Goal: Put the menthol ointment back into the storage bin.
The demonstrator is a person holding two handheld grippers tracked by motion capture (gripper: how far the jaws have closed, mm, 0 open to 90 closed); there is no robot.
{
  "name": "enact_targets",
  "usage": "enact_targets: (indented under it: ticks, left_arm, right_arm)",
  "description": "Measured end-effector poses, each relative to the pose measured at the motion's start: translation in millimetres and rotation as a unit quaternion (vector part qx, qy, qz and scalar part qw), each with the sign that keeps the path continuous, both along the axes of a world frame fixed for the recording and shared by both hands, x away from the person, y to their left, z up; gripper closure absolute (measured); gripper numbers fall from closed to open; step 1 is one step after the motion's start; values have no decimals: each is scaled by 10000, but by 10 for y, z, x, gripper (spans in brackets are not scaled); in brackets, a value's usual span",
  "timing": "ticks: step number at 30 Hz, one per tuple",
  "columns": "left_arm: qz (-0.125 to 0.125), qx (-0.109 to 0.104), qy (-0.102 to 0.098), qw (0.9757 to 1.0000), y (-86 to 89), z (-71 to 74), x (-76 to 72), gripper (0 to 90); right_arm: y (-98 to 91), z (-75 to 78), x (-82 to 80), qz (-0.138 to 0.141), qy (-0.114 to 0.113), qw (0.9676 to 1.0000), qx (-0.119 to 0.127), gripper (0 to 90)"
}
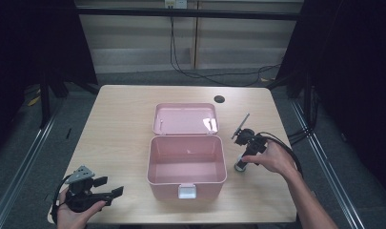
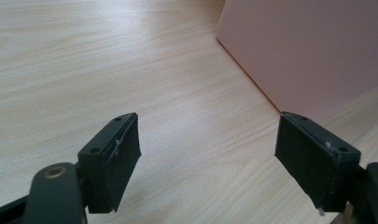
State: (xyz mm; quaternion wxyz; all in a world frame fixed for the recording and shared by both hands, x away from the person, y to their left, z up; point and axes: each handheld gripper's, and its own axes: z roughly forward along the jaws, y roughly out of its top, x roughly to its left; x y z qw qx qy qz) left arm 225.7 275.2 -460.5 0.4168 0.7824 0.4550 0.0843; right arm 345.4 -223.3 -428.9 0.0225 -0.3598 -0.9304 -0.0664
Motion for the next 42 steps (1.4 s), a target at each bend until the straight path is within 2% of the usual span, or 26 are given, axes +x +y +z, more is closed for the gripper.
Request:
enact_targets:
  ticks: [7,12,17,23,27,30,31,42]
  left_arm:
    - [-9,-7,-3,10000,1,1,-1,219]
    - [-12,-3,4,10000,2,0,0,218]
    - [-24,5,-1,10000,-1,1,1,218]
    - [-26,2,17,10000,-5,-2,2,218]
    - [-20,3,13,10000,-2,-1,3,214]
    - [-108,-14,1,9999,0,1,3,182]
    - [-118,-6,-12,9999,-1,2,3,174]
    - [-203,-39,25,9998,0,-4,9,163]
  right_arm:
    - [38,83,-11,113,-49,9999,-91,514]
    - [49,122,-24,133,-87,9999,10,514]
    - [31,143,-52,144,-85,9999,-37,514]
    - [14,175,-85,188,-96,9998,17,514]
    - [14,237,-102,210,-127,9997,-33,514]
    - [20,317,-112,226,-171,9996,-49,514]
    - [18,328,-117,212,-216,9995,30,514]
    - [30,440,-151,288,-272,9992,8,514]
